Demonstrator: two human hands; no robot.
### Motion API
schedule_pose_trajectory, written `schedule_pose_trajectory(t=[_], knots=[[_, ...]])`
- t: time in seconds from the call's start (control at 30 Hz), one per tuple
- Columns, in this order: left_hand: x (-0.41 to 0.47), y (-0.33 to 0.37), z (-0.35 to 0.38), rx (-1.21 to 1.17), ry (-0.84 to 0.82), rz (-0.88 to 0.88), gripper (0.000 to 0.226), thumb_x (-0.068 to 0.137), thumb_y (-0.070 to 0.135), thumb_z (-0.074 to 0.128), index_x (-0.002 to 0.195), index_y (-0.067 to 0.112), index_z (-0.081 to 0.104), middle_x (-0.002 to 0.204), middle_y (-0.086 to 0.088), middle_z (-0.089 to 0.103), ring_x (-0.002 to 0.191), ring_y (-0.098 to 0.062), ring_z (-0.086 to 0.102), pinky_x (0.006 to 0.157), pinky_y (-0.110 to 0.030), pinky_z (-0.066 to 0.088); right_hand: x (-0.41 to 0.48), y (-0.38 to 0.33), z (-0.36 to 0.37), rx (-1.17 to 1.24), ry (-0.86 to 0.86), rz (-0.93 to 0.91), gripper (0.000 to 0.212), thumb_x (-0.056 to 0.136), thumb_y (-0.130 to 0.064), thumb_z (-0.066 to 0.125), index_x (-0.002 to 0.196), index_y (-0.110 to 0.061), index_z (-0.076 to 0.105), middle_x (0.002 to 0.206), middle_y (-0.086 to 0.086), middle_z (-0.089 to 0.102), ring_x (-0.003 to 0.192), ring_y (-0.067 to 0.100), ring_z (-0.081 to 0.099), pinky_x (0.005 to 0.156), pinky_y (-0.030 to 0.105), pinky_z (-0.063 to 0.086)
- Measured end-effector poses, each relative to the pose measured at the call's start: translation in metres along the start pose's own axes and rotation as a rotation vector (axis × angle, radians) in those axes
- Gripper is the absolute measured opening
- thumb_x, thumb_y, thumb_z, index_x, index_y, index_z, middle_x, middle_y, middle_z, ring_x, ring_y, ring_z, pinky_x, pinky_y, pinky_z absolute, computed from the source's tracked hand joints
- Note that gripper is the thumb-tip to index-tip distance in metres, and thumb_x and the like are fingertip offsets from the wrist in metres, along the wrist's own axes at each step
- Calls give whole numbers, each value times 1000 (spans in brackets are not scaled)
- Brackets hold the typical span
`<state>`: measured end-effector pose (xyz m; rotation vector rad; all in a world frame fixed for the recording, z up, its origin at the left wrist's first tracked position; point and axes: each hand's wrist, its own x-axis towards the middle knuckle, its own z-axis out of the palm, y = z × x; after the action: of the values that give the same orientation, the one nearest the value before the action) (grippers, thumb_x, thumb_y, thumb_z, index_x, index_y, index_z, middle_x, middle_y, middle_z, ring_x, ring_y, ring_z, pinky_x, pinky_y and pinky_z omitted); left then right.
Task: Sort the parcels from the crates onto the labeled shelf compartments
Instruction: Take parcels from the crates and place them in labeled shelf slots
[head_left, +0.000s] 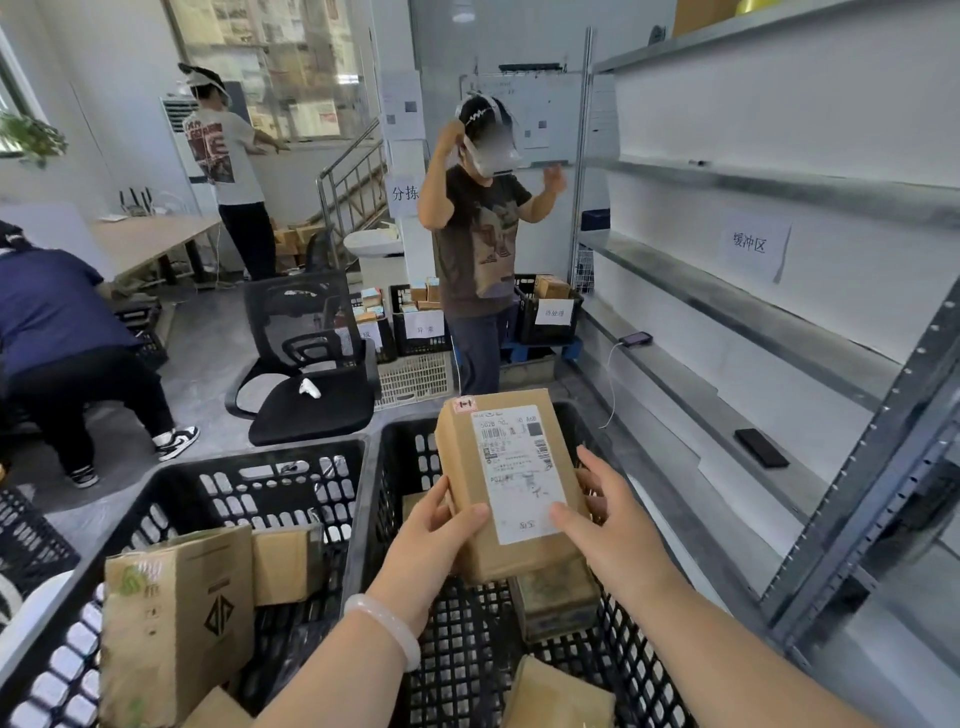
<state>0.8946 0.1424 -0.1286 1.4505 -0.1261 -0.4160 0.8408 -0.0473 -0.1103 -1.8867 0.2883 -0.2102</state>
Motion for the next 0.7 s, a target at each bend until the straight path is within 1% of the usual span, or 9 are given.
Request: schedule_pose_trajectory(t=[0.07,0.13,0.23,0.3,0.37,0.43,0.53,0.63,0.7], knots=[[-2,0,1,-9,-8,9,40,94,19,64,123,42,49,109,10,75,101,-10,72,87,-34,56,1,3,-3,44,-17,33,70,90,-26,68,147,-41,29,129,-22,51,119,3,51,104,38,46],[-3,0,0,-24,-16,6,46,94,17,64,130,40,46,112,8,75,103,-12,71,86,-34,56,0,5,-4,96,-51,77,66,91,-30,67,144,-44,31,131,-21,51,119,4,51,106,38,43],[-3,-2,-4,-25,-45,15,61,86,23,72,138,38,44,120,5,72,108,-15,70,94,-39,54,-2,6,-6,203,-87,112,54,92,-35,63,138,-46,37,128,-21,57,116,4,55,104,37,43],[-5,0,-4,-6,-72,26,80,74,33,83,143,38,43,127,6,69,114,-16,67,103,-45,50,-4,6,-7,245,-95,120,49,91,-36,63,135,-44,43,121,-20,63,111,5,61,102,37,46],[-5,1,-4,3,-92,35,92,63,43,85,145,43,42,132,8,65,119,-16,64,108,-50,45,-7,7,-9,258,-80,116,55,86,-41,66,137,-42,45,119,-18,66,109,7,64,100,40,49],[-4,1,-2,15,-120,55,90,63,43,82,143,48,42,135,9,63,121,-16,62,109,-50,44,-12,6,-14,257,-63,99,64,78,-49,67,137,-42,44,118,-18,67,106,5,65,91,33,54],[-4,2,7,28,-177,75,87,64,43,80,142,49,41,135,10,62,122,-15,62,108,-47,45,-27,2,-23,231,-13,82,48,87,-40,64,130,-48,44,115,-22,66,100,-3,64,70,15,51],[-4,4,26,20,-229,83,87,61,47,83,139,50,45,136,9,61,121,-15,62,106,-45,48,-45,2,-38,219,79,83,46,90,-34,64,129,-49,45,118,-24,64,101,-7,63,74,15,48],[-1,3,43,22,-272,86,88,58,49,84,137,52,46,136,9,61,120,-14,63,104,-43,50,-60,1,-50,218,156,92,50,86,-38,66,130,-49,44,118,-26,63,101,-8,62,76,16,48]])
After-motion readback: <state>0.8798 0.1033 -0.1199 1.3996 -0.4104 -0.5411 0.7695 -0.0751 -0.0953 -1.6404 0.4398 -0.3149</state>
